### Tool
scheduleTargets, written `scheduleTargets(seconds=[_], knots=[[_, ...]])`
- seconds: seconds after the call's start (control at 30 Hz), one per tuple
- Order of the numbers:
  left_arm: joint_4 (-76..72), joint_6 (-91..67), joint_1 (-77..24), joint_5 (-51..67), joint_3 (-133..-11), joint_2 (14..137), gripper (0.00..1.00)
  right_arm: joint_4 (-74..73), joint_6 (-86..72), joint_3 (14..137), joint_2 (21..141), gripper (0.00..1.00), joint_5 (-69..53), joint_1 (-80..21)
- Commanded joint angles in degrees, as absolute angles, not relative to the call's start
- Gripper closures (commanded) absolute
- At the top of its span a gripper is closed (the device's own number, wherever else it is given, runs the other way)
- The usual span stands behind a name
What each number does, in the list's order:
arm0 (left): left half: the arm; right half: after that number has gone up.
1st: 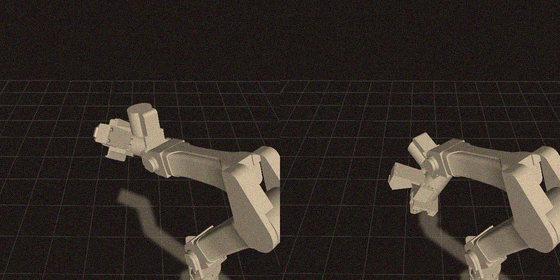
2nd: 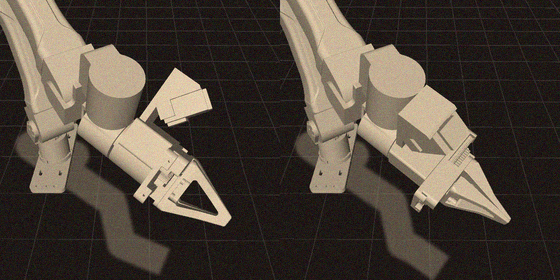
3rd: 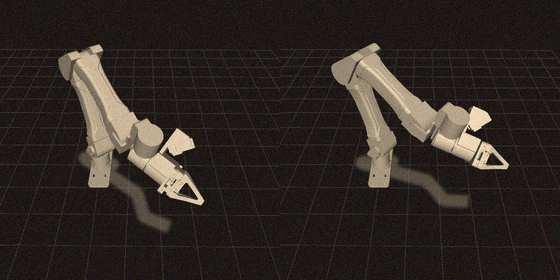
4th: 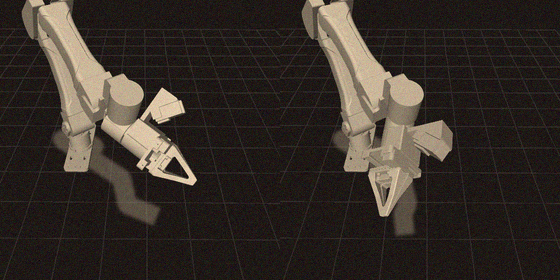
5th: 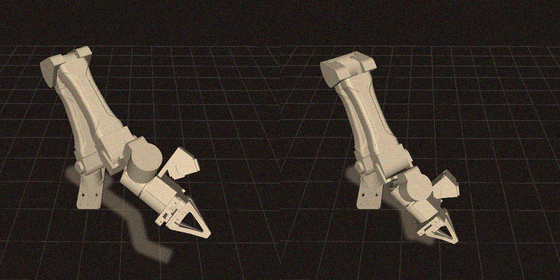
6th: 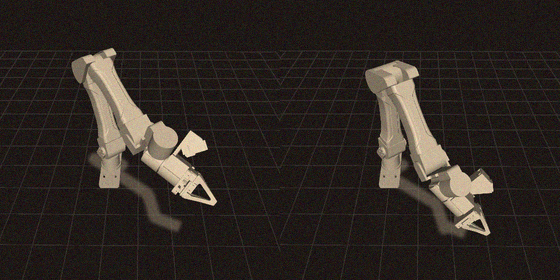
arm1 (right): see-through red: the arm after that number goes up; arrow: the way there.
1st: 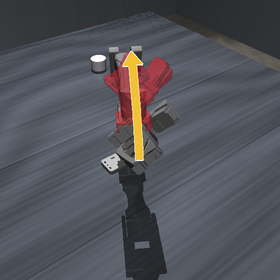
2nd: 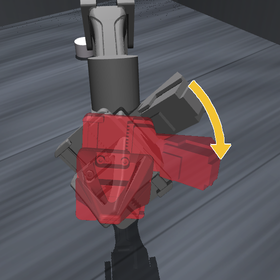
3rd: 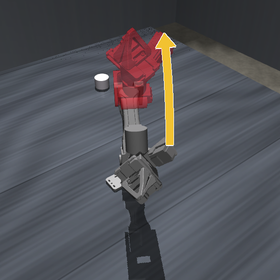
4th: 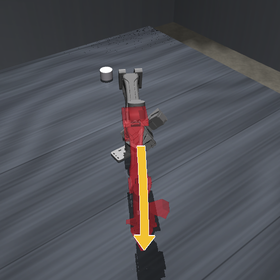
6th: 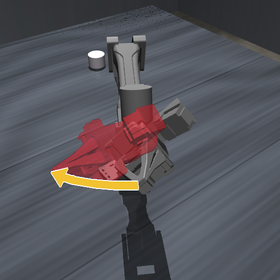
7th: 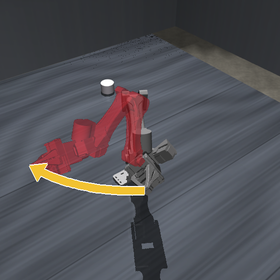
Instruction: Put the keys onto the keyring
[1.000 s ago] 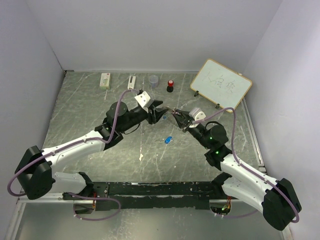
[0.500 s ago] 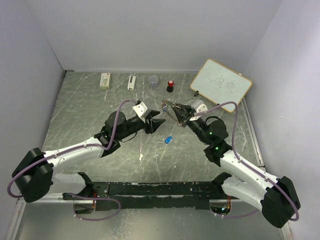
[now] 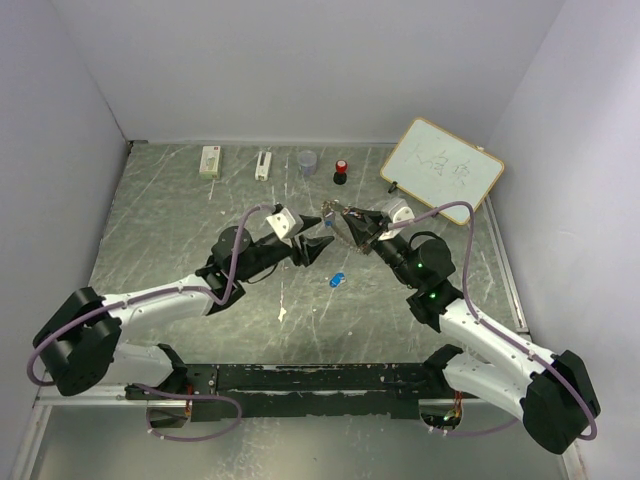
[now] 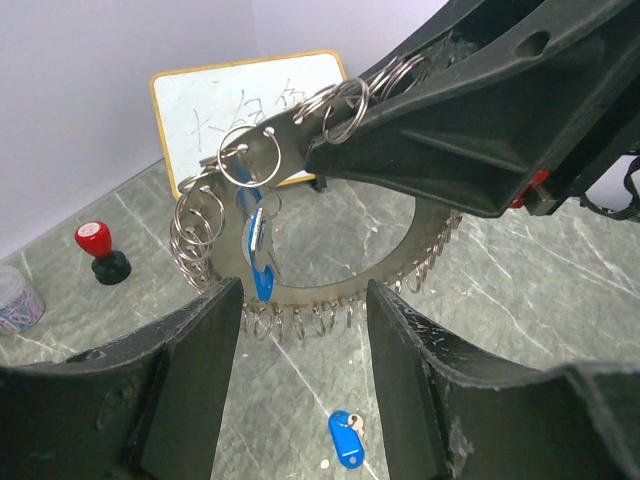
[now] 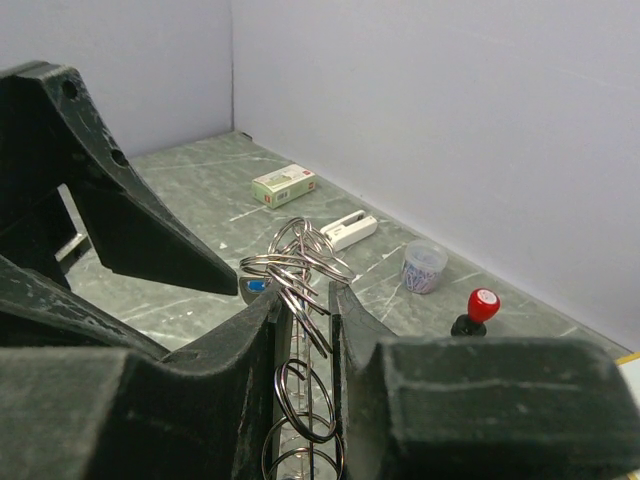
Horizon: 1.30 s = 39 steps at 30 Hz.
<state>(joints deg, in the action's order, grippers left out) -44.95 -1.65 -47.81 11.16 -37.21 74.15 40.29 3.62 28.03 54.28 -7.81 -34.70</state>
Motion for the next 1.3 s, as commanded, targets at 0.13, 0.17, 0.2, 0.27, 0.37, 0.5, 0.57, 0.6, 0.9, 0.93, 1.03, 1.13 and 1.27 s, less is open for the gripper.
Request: scheduleTargets(seconds=[0.13,0.17,0.2,0.27,0.37,0.5,0.57,0.6,0.9,0.93,1.03,1.13,1.27], knots=[[-50.3,-0.3,-47.7,11.8,-39.0,78.1,0.37,42.5,2.8,29.8,53.2,1.00,-9.6,-34.5],[-50.6,-0.3,-47.7,11.8,-39.2,78.5,0.37,42.5,2.7,29.8,53.2,1.00,-9.7,-34.5],[-51.1,-0.2,-47.7,11.7,-39.3,78.7,0.37,42.5,2.7,29.8,53.1,1.00,-9.7,-34.5],[-51.8,-0.1,-47.7,11.5,-39.4,79.2,0.37,42.5,2.5,29.7,53.1,1.00,-10.0,-34.5],[-52.2,0.0,-47.7,11.3,-40.2,80.2,0.37,42.6,2.2,29.7,53.2,1.00,-10.4,-34.5],[-53.5,-0.1,-47.7,11.5,-40.8,81.1,0.40,42.9,1.8,29.4,53.3,1.00,-10.5,-34.5],[-53.4,-0.2,-47.7,11.5,-41.3,81.6,0.45,43.0,1.8,29.3,53.1,1.00,-10.4,-34.6],[-53.2,-0.2,-47.7,11.7,-41.6,81.7,0.50,43.0,1.8,29.3,53.1,1.00,-10.4,-34.5],[-51.4,0.4,-47.6,11.4,-41.3,80.6,0.93,41.9,1.9,29.0,52.4,1.00,-7.6,-34.5],[-50.2,0.7,-47.7,10.6,-41.0,79.6,0.93,41.1,1.9,29.2,52.3,1.00,-6.6,-34.5],[-41.8,4.1,-47.7,7.4,-42.5,76.2,0.93,38.4,1.9,29.9,52.3,1.00,-3.0,-34.5],[-26.2,8.7,-47.7,3.3,-48.6,74.9,0.93,35.3,2.3,30.9,52.3,1.00,-2.2,-34.5],[-9.3,15.4,-47.7,-1.0,-59.4,76.8,0.93,34.6,2.3,31.9,52.5,1.00,-3.5,-34.5]])
